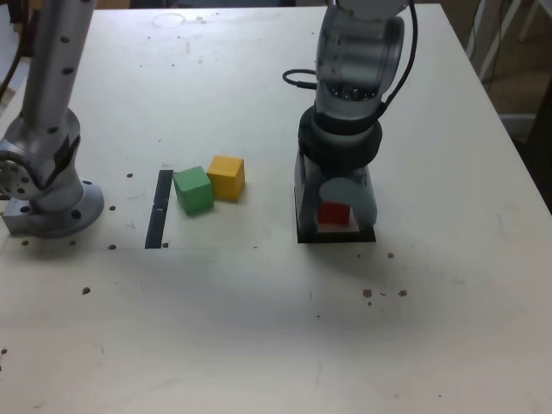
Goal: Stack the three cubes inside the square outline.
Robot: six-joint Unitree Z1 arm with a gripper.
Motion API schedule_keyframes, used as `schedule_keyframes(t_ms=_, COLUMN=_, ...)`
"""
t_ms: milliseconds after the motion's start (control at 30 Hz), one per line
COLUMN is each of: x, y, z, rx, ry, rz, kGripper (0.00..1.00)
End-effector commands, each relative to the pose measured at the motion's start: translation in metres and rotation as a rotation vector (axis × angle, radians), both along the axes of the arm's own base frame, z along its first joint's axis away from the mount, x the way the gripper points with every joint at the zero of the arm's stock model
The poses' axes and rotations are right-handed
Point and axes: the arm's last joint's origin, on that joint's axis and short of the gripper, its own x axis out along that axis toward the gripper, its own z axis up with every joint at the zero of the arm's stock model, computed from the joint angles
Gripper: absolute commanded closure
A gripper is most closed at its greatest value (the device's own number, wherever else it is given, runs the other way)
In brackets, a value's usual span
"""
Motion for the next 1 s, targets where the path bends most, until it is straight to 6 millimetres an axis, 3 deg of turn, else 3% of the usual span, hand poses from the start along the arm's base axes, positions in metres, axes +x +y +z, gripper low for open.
schedule_keyframes(t_ms=0, x=-0.001, y=0.000, z=-0.003, rx=-0.004, ry=0.010, rz=0.001, kGripper=0.03)
schedule_keyframes(t_ms=267, x=-0.009, y=0.002, z=0.013, rx=0.000, ry=0.002, rz=0.001, kGripper=0.01)
schedule_keyframes(t_ms=500, x=-0.030, y=0.007, z=0.060, rx=0.047, ry=-0.006, rz=-0.022, kGripper=0.01)
schedule_keyframes(t_ms=700, x=-0.050, y=0.013, z=0.098, rx=0.093, ry=0.009, rz=-0.178, kGripper=0.01)
schedule_keyframes(t_ms=967, x=-0.069, y=0.018, z=0.101, rx=0.125, ry=0.091, rz=-0.452, kGripper=0.01)
